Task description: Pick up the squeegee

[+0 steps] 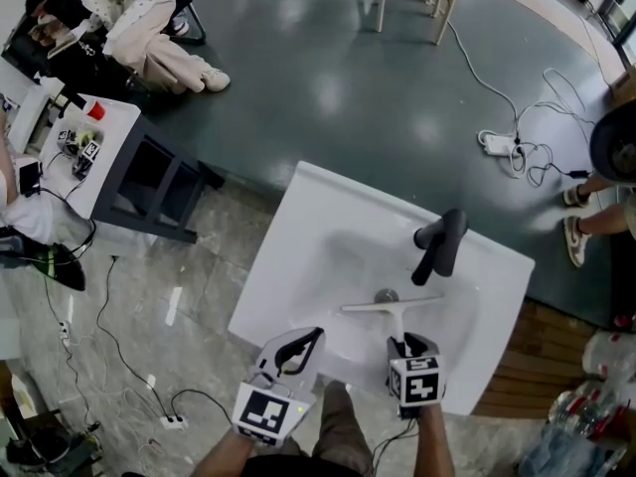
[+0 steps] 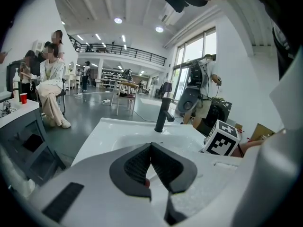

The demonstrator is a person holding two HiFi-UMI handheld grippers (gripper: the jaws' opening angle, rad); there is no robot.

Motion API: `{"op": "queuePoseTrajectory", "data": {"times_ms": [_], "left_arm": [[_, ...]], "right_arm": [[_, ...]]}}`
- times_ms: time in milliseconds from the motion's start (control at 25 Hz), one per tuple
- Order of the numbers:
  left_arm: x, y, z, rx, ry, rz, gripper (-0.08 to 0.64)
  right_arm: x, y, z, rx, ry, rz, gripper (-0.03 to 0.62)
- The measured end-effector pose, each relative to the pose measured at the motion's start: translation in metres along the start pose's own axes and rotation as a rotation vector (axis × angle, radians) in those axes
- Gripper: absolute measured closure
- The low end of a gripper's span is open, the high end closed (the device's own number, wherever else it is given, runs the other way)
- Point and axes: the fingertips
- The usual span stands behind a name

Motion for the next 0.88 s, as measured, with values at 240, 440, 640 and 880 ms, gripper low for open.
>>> {"op": "queuePoseTrajectory", "data": {"times_ms": [240,440,640,880], "left_arm": [[0.004,-0.002,-0.002,-0.005,0.006,-0.004,0.558],[0.007,-0.002,-0.007,-0.008,0.004,-0.004,0.558],[0.009,0.001,-0.014,-0.015,0.002,0.003,0.558],[0.010,0.008,-0.023,-0.029,-0.001,0.018,0.558]], "right_arm": [[-0.003,0.000,0.002,-0.001,-0.040,0.014,0.483],[-0.003,0.003,0.000,-0.013,-0.080,0.045,0.494],[-0.004,0.002,-0.004,-0.020,-0.108,0.067,0.499],[-0.002,0.006,-0.013,-0.045,-0.126,0.068,0.500]]}}
Point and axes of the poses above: the fingertips, and each gripper's own axes: z forward along the fingers, x to its left, y out of its top, and after that the axes turned 2 degrees about -z, right-handed
